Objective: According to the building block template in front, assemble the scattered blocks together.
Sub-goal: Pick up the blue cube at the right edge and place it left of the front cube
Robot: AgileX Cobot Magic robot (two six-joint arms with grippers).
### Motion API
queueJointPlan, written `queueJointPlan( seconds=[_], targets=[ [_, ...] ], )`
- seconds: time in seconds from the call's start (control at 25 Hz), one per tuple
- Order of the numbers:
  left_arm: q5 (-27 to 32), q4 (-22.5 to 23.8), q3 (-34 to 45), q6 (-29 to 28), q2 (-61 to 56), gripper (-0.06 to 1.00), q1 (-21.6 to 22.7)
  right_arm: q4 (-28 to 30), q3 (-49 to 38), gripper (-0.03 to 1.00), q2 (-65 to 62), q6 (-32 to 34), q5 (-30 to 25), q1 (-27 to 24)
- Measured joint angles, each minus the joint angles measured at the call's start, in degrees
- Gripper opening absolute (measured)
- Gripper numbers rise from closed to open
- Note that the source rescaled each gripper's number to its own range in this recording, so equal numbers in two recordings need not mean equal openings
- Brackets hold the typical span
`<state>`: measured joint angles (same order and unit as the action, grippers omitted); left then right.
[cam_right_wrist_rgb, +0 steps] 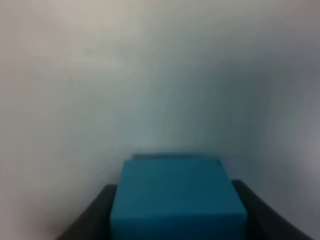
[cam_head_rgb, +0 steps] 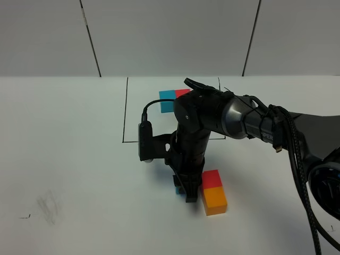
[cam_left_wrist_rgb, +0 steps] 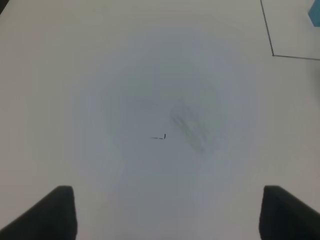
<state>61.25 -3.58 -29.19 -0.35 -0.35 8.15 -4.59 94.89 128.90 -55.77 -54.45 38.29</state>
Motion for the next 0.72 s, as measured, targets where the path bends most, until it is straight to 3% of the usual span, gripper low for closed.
queueJointPlan(
  seconds=[0.28, 0.72],
  targets=[
    [0.00, 0.00, 0.00, 0.00, 0.00, 0.65, 0.00, -0.74, -3.59, 0.00, -0.70, -0.82, 3.09, -0.12],
    [0.00, 0.00, 0.00, 0.00, 0.00, 0.65, 0.00, -0.18, -3.64, 0.00, -0.74, -0.88, 2.90, -0.12]
  ],
)
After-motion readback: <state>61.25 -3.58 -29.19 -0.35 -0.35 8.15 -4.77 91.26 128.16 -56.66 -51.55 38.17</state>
